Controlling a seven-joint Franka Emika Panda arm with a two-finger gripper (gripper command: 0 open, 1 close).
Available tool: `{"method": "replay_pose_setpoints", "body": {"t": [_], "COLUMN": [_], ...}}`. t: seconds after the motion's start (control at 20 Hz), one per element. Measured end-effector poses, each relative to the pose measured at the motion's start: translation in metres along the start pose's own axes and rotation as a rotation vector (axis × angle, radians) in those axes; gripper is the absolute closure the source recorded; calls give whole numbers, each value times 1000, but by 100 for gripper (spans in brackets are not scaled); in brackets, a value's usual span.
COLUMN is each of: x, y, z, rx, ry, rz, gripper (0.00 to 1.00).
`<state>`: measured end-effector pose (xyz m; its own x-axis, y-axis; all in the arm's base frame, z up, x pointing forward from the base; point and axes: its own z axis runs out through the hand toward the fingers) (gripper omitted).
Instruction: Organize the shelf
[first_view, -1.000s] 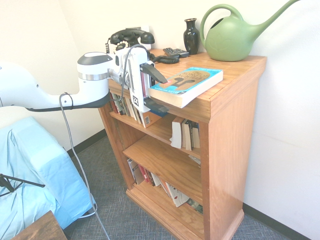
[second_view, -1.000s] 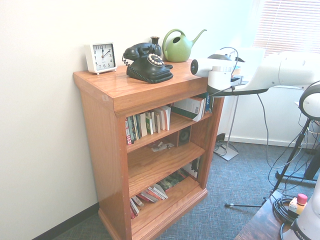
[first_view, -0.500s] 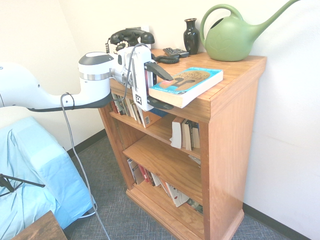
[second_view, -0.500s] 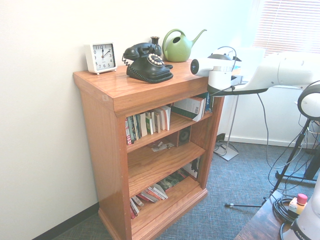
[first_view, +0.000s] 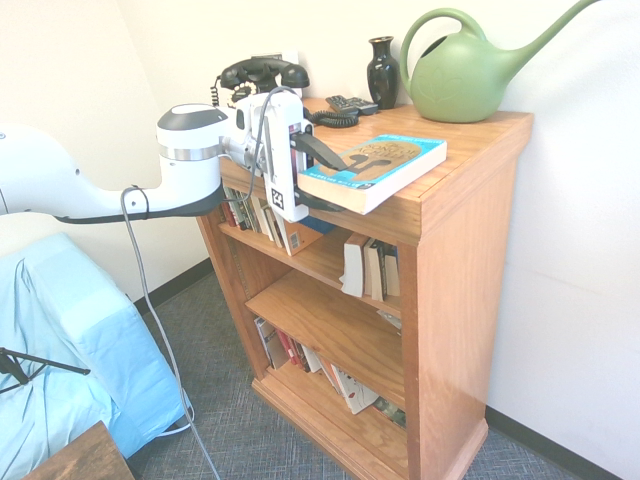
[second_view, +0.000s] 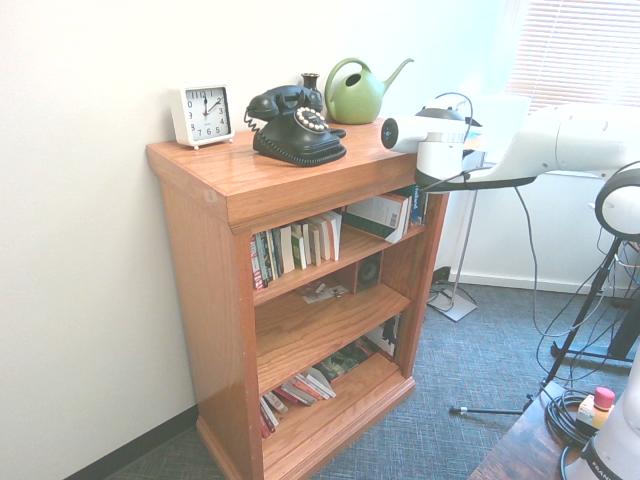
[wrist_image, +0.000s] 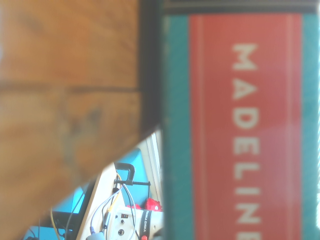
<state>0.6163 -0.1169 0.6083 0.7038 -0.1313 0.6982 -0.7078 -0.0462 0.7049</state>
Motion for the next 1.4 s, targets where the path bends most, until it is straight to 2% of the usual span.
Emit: {"method": "replay_pose_setpoints", "body": {"t": [0.95, 1.1, 1.25, 1.4], "x": [-6, -11, -12, -23], "y": [7, 27, 65, 104], "z": [0, -2, -11, -16], "rx": [12, 31, 70, 130], "ry": [-11, -31, -54, -118], "rz": [14, 31, 78, 138], "gripper": [100, 100, 100, 100]}}
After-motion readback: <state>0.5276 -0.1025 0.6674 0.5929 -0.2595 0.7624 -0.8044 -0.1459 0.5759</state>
